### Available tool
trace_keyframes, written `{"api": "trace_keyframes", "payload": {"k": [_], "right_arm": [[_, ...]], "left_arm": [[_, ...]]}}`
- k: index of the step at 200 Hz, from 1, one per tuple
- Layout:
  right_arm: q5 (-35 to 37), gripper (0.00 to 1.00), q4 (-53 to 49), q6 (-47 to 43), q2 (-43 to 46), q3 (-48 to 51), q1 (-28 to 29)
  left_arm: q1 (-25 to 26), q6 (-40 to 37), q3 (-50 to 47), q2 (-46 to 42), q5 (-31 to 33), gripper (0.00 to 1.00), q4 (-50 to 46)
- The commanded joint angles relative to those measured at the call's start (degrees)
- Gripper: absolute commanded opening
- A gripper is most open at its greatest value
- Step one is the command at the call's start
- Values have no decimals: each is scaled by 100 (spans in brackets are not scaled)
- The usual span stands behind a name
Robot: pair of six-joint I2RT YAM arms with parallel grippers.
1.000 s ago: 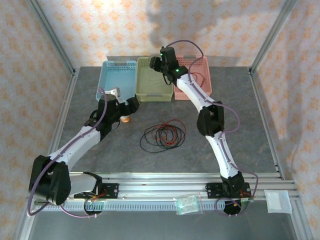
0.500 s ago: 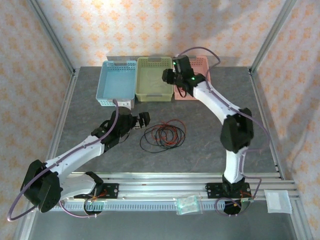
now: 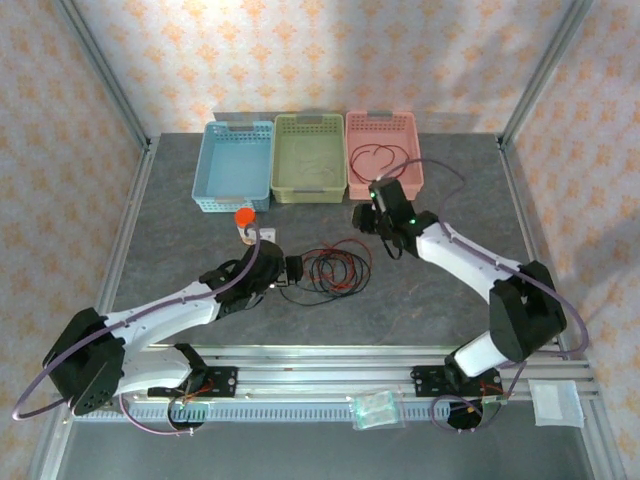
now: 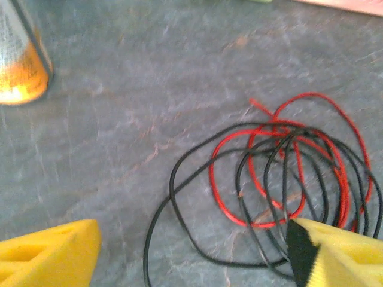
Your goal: Untangle the cables
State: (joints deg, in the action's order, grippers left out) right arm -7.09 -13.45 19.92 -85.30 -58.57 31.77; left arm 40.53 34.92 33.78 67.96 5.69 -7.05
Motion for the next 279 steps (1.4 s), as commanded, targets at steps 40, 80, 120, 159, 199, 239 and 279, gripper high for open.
{"api": "trace_keyframes", "payload": {"k": [40, 80, 120, 159, 199, 239, 279], "right_arm": [[108, 36, 24, 448, 332, 706, 722], [-292, 36, 133, 474, 265, 672, 853], [-442, 36, 126, 488, 163, 609, 997], [-519, 35, 141, 522, 95, 618, 1023], [-582, 35, 135, 593, 186, 575, 1098], [-584, 35, 147, 698, 204, 618, 1169], [-600, 35, 177, 754, 184, 636, 1177]], "left_arm": [[34, 203, -152, 568, 19, 62, -251], [-29, 1, 145, 1128, -92, 54, -376], [-160, -213, 455, 1552, -293, 50, -487], [-169, -322, 672, 1837, -218, 43, -600], [-169, -310, 852, 2017, -12, 41, -708], [-166, -277, 851, 2176, 107, 39, -785], [-151, -212, 703, 2192, 7, 33, -650]]}}
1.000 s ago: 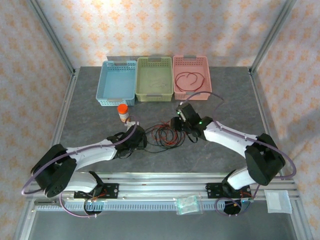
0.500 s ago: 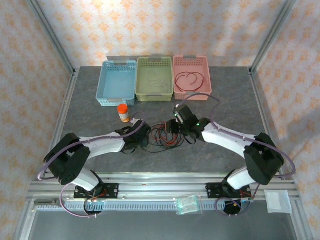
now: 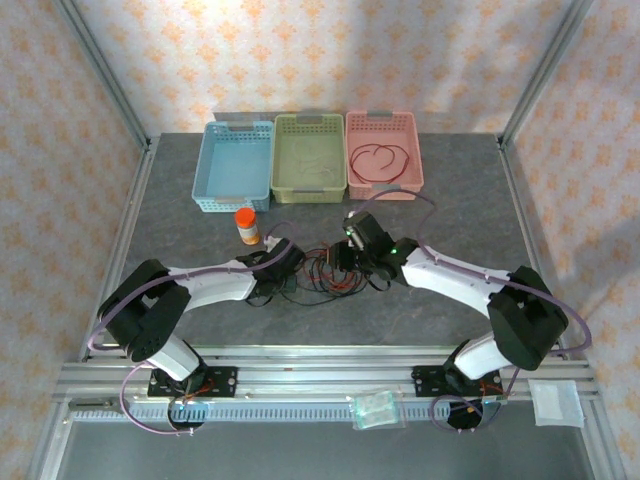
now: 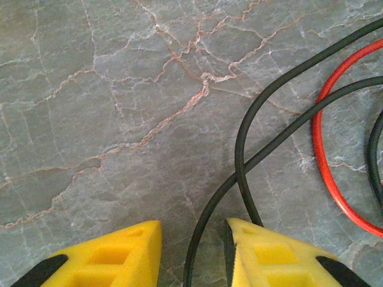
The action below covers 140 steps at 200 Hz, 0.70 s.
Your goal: Untangle the cables
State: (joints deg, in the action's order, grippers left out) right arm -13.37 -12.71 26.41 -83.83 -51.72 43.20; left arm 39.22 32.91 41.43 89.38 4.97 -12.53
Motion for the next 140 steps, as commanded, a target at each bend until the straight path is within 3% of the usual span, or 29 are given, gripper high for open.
{"api": "trace_keyframes", "payload": {"k": [1, 44, 74, 140], "right_arm": [[27, 35, 103, 103, 40, -48, 37], [37, 35, 148, 174, -86, -48, 46], [-3, 35, 335, 302, -193, -83, 143], [-545, 34, 1165, 600, -495, 75, 180]], "left_arm": [[-20, -7, -63, 51, 77, 32, -101], [37, 32, -141, -80, 85, 19, -44], [151, 35, -118, -520, 246, 0, -93], [483, 33, -252, -1879, 276, 0, 197]]}}
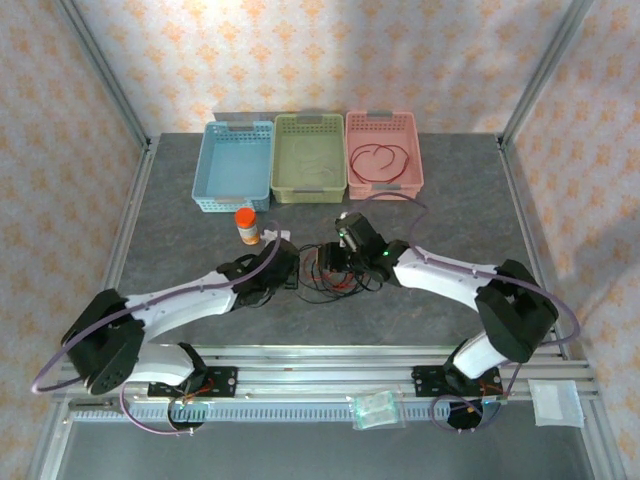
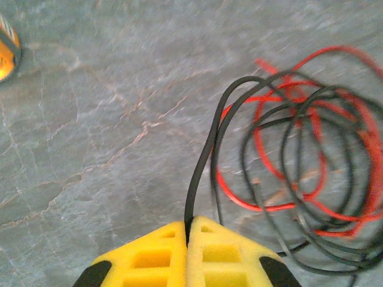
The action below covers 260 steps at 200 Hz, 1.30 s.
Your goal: Untangle the cables
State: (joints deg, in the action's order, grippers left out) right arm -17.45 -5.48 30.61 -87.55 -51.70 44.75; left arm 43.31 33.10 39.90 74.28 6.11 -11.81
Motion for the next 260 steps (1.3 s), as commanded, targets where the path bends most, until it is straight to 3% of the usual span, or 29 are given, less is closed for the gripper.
{"api": "trace_keyframes", "payload": {"k": [1, 56, 86, 153, 197, 260], "right_arm": [[-136, 34, 455, 186, -127, 73, 25], [-353, 48, 972, 361, -502, -11, 24], [-210, 49, 995, 432, -634, 10, 34], [273, 43, 873, 708, -838, 156, 34], [792, 37, 750, 908, -802, 323, 34], [1178, 36, 797, 1166, -746, 632, 33]], "left_arm": [[74, 13, -98, -383, 163, 0, 126], [109, -134, 133, -933, 57, 0, 65], [115, -151, 320, -1158, 111, 0, -62], [114, -370, 1440, -1468, -193, 0, -602], [108, -511, 2074, -1623, -104, 0, -940], [114, -676, 2945, -1794, -17, 0, -1248]]}}
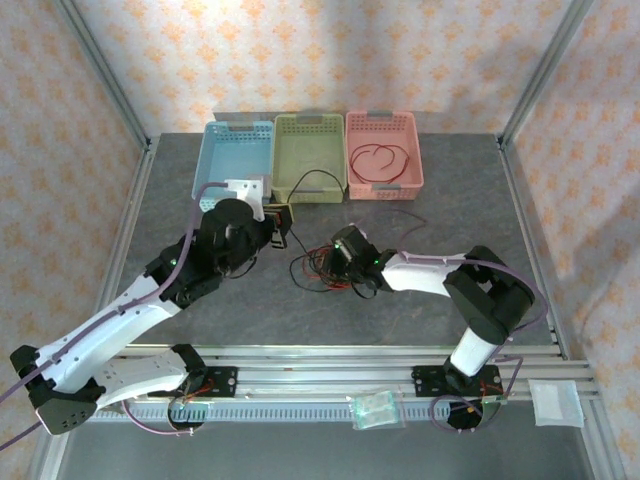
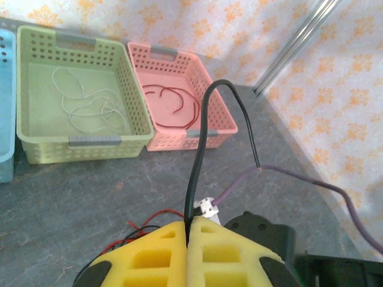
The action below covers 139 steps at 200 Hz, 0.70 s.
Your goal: Untangle the cables
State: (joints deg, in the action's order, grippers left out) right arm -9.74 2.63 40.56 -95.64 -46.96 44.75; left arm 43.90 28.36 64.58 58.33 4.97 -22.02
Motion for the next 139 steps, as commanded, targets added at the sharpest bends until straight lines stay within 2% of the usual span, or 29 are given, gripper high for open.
{"api": "trace_keyframes", "payload": {"k": [1, 88, 139], "right_arm": [[409, 36, -11, 172, 67, 164, 29], [523, 35, 44, 238, 97, 386, 33], [569, 35, 94, 260, 105, 519, 33]], "left_arm": [[52, -209, 499, -198, 99, 0, -230], [42, -504, 1754, -208, 334, 0, -719], [46, -844, 2698, -112, 698, 0, -1058]]}}
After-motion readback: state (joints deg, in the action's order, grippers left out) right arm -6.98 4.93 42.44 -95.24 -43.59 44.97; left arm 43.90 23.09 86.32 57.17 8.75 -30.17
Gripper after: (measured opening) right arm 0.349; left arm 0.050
